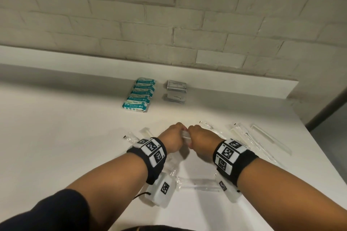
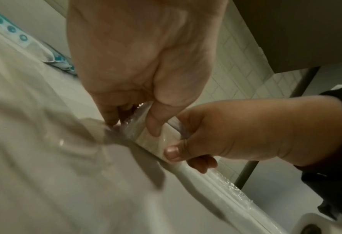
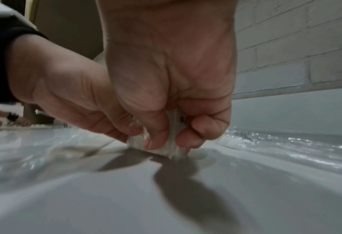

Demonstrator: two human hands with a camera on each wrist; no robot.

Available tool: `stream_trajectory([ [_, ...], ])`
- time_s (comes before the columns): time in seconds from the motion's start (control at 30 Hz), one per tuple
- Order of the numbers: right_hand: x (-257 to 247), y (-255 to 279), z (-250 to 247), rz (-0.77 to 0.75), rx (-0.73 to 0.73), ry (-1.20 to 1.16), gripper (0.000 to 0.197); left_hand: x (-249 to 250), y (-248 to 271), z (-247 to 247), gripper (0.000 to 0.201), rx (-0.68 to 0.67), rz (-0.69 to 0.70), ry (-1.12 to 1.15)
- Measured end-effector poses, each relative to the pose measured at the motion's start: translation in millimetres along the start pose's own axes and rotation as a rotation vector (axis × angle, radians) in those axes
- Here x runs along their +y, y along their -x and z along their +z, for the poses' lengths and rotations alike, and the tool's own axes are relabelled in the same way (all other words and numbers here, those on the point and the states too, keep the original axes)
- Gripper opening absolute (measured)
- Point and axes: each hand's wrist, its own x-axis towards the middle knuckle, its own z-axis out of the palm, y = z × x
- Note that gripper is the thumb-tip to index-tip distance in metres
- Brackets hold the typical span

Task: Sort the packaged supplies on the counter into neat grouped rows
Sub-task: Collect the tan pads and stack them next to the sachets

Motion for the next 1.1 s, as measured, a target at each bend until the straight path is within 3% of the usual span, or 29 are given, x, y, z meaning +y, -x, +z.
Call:
stream_trajectory([
  [0.17,0.0,-22.0,-27.5,0.064,0.098,-0.291,0.024,5.6,-12.6,-23.7,0.065,0.158,-0.124,0.364],
  [0.3,-9.8,-37.4,-40.8,0.041,0.128,-0.609,0.016,13.2,-20.0,-38.5,0.025,0.085,-0.083,0.684],
  [0.4,-16.5,-48.2,-38.7,-0.034,0.096,-0.874,0.017,9.5,-31.6,-49.9,0.026,0.151,-0.107,0.661],
  [0.47,-18.7,-60.0,-36.0,0.035,0.07,-1.094,0.023,4.2,-41.9,-58.5,0.024,0.157,-0.155,0.632],
  [0.53,-19.1,-77.7,-30.7,0.196,0.073,-1.236,0.022,-1.8,-53.2,-65.6,0.019,0.142,-0.194,0.57],
  [0.63,-17.0,-104.5,-23.1,0.383,0.082,-1.279,0.024,-8.5,-69.9,-71.1,0.018,0.117,-0.205,0.394],
  [0.77,-17.7,-122.4,-17.8,0.462,0.079,-1.225,0.013,-18.2,-91.2,-72.8,0.013,0.107,-0.277,0.191],
  [0.97,-11.7,-138.7,-18.9,0.451,0.04,-1.092,0.022,-22.3,-106.4,-72.6,0.029,0.139,-0.336,0.136],
  [1.1,-6.8,-140.2,-17.8,0.412,0.014,-1.062,0.025,-24.4,-111.2,-71.4,0.029,0.144,-0.334,0.023],
])
